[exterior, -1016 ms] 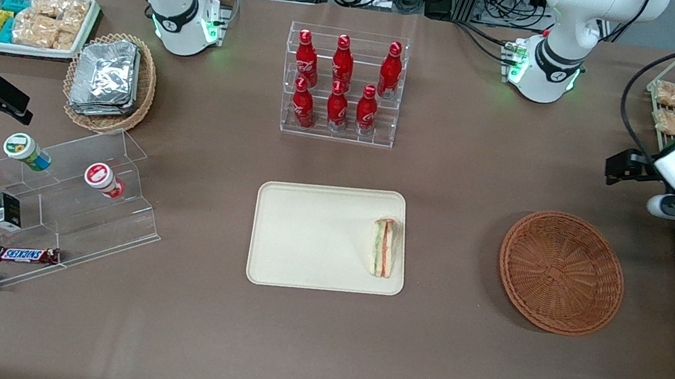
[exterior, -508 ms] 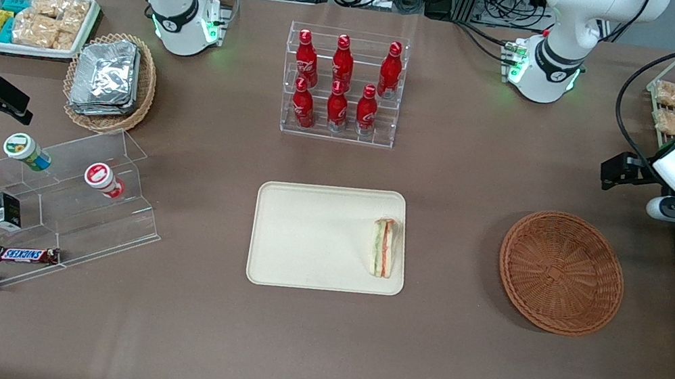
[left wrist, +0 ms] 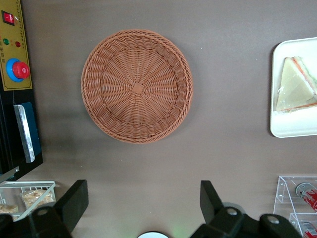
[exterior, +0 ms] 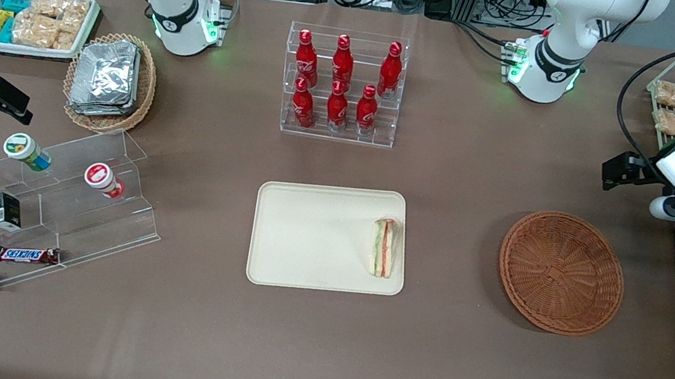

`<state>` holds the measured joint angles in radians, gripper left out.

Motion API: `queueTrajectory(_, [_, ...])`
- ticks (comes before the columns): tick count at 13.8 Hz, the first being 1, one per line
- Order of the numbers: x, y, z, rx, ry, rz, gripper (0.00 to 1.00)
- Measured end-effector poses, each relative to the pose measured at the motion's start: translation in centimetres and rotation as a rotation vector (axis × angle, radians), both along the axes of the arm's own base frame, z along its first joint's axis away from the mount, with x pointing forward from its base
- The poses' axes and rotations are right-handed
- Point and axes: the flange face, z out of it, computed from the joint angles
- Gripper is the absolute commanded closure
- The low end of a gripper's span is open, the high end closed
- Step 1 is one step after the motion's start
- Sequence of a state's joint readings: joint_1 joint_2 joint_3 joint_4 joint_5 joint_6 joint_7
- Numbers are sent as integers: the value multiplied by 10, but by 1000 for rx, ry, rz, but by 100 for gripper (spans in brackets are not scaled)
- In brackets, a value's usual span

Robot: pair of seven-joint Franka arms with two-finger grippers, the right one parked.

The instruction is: Place sandwich from basket to tray

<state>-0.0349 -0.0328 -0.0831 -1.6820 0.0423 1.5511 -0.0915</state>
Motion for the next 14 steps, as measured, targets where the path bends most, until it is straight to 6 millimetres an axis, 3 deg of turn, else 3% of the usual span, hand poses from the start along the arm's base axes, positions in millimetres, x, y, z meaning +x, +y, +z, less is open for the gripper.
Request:
queueTrajectory(5, [1, 12, 0, 1, -1, 48, 0])
queueTrajectory(14, [2, 13, -1, -2, 1, 52, 0])
